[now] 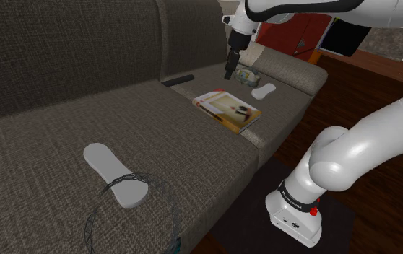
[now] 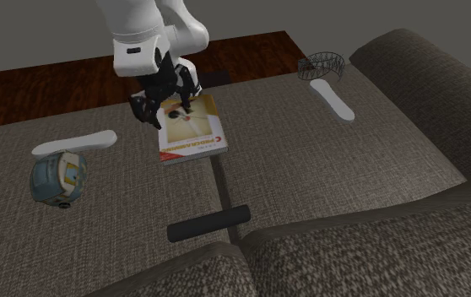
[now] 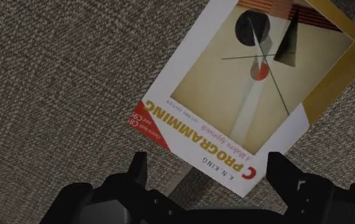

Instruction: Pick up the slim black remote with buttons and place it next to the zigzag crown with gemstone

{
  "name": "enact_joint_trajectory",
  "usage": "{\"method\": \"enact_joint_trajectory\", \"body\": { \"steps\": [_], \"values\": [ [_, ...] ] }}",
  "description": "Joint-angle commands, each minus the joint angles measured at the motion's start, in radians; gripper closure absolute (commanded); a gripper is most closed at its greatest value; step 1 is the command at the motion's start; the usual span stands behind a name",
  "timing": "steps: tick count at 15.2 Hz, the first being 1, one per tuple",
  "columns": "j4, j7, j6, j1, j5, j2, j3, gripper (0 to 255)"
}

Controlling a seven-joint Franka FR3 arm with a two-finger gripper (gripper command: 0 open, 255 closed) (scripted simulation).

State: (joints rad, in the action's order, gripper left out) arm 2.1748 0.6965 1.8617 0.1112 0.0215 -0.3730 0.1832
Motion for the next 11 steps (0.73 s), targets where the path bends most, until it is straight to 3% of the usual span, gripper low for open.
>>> {"method": "enact_joint_trajectory", "body": {
  "steps": [1,11],
  "values": [
    [-0.048,0.104,0.032,0.017,-0.002,0.078,0.022,0],
    [-0.362,0.557,0.11,0.062,-0.065,0.461,0.046,0]
  ]
}}
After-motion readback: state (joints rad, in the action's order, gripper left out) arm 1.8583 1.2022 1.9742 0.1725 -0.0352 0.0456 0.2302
